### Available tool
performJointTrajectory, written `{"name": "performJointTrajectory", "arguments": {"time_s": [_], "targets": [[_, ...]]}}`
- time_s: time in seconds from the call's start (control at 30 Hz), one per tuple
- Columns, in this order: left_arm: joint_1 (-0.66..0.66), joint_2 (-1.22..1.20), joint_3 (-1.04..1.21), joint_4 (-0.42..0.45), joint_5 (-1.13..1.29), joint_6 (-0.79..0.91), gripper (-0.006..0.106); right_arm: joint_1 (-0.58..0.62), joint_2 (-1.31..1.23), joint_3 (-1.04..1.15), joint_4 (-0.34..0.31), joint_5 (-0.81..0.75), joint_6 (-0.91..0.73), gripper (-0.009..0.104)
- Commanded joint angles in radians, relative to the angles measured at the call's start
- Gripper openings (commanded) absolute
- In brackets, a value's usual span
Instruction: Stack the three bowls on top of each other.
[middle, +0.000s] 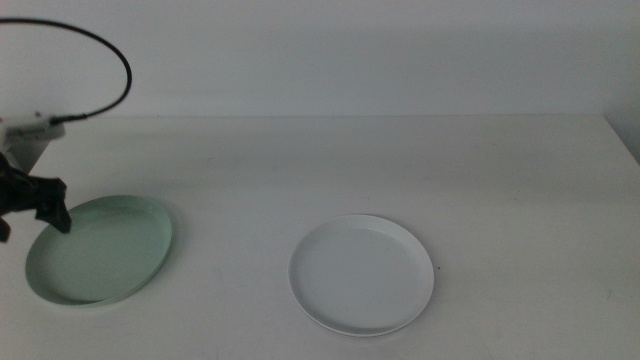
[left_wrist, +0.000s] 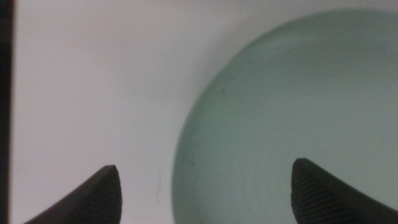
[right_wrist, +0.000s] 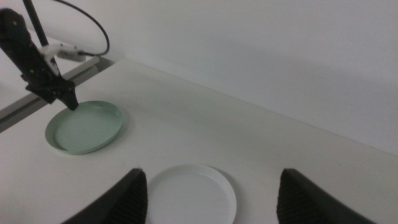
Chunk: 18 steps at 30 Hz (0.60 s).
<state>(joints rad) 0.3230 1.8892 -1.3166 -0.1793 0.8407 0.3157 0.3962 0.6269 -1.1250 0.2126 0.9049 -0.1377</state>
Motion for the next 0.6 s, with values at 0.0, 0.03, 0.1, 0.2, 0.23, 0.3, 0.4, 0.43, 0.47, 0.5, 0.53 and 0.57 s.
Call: {"name": "performJointTrajectory", "arguments": {"time_s": [0.0, 0.03, 0.1, 0.2, 0.23, 0.3, 0.4, 0.43, 0.47, 0.5, 0.53, 0.57], "targets": [[0.0, -0.014, -0.033, -0.016, -0.025, 0.004, 0.089, -0.001, 0.006, -0.029, 0.001, -0.069, -0.005, 0.055], [0.0, -0.002, -0.033, -0.014, -0.026, 0.004, 0.089, -0.001, 0.006, -0.029, 0.001, -0.069, -0.005, 0.055], [0.0, 0.022, -0.033, -0.014, -0.029, 0.004, 0.089, -0.001, 0.006, -0.029, 0.001, -0.07, -0.005, 0.055], [0.0, 0.05, -0.033, -0.01, -0.027, 0.004, 0.086, -0.001, 0.006, -0.029, 0.001, -0.069, -0.005, 0.055], [0.0, 0.057, -0.033, -0.01, -0.024, 0.004, 0.084, -0.001, 0.006, -0.029, 0.001, -0.069, -0.005, 0.055], [0.0, 0.07, -0.033, -0.009, -0.015, 0.004, 0.075, -0.001, 0.006, -0.029, 0.001, -0.069, -0.005, 0.055], [0.0, 0.079, -0.033, -0.007, -0.002, 0.003, 0.052, -0.001, 0.006, -0.029, 0.001, -0.069, -0.005, 0.055], [0.0, 0.079, -0.033, -0.007, 0.004, 0.003, 0.044, -0.001, 0.006, -0.029, 0.001, -0.069, -0.005, 0.055], [0.0, 0.079, -0.033, -0.007, 0.011, 0.003, 0.033, -0.001, 0.006, -0.029, 0.001, -0.069, -0.005, 0.055], [0.0, 0.079, -0.033, -0.007, 0.02, 0.003, 0.021, -0.001, 0.006, -0.029, 0.001, -0.069, -0.005, 0.055], [0.0, 0.079, -0.033, -0.007, 0.027, 0.002, 0.012, -0.001, 0.006, -0.029, 0.001, -0.069, -0.005, 0.055], [0.0, 0.079, -0.033, -0.006, 0.038, 0.002, 0.0, -0.001, 0.006, -0.029, 0.001, -0.069, -0.005, 0.055]]}}
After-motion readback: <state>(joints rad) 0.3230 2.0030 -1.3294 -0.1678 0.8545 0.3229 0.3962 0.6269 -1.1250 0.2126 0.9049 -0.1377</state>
